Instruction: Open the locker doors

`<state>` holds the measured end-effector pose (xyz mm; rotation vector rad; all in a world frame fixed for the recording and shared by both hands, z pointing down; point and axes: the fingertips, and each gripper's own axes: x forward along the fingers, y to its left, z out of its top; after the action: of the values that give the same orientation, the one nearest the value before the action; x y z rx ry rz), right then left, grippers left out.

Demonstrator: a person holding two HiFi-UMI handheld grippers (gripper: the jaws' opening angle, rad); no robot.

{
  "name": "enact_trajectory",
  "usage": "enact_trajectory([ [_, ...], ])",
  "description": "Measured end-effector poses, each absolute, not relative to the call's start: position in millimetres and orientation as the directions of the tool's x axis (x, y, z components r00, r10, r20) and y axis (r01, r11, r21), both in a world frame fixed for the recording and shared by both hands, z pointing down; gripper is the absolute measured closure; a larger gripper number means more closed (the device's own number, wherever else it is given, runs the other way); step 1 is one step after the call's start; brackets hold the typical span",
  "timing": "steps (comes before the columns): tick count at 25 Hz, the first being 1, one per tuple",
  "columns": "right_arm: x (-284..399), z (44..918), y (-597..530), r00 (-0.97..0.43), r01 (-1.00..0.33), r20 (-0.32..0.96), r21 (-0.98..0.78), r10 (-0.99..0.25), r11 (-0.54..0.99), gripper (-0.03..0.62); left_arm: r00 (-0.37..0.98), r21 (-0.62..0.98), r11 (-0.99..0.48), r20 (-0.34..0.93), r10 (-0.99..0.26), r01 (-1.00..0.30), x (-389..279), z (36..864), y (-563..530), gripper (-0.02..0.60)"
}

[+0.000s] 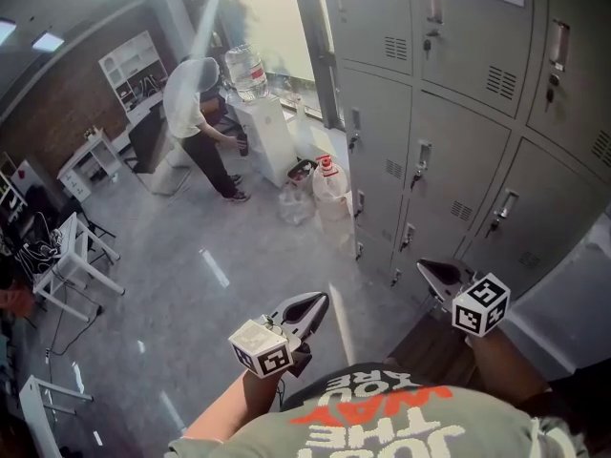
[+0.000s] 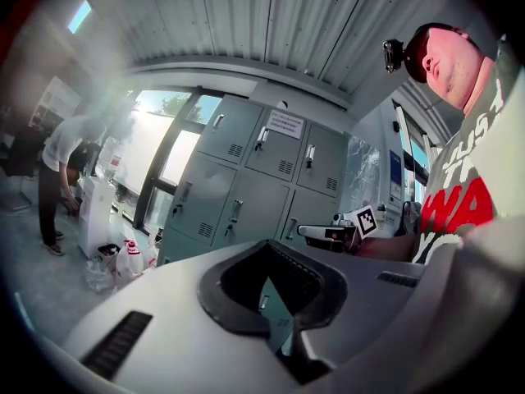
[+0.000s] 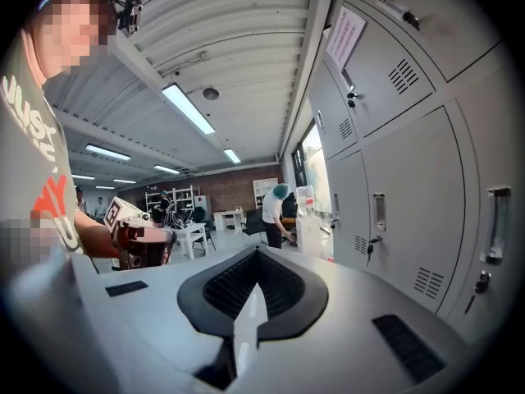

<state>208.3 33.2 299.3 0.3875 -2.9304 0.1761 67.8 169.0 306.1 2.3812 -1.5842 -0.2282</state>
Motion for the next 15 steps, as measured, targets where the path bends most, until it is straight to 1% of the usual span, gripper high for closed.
enact_trajectory([
  [8, 183.0, 293.9, -64.1, -0.97, -0.156, 0.196, -0.06, -0.142, 0.986, 0.562, 0.318, 0.324, -0.306, -0.017, -0.948, -0.895, 56.2, 301.4, 56.9, 0.574],
  [15, 139.3, 309.8, -127.2, -0.971, -0.135, 0.207, -0.083, -0.116, 0.987, 0.562, 0.321, 0.32, -0.303, 0.001, -0.947, -0.898, 16.5, 323.3, -12.0, 0.574],
])
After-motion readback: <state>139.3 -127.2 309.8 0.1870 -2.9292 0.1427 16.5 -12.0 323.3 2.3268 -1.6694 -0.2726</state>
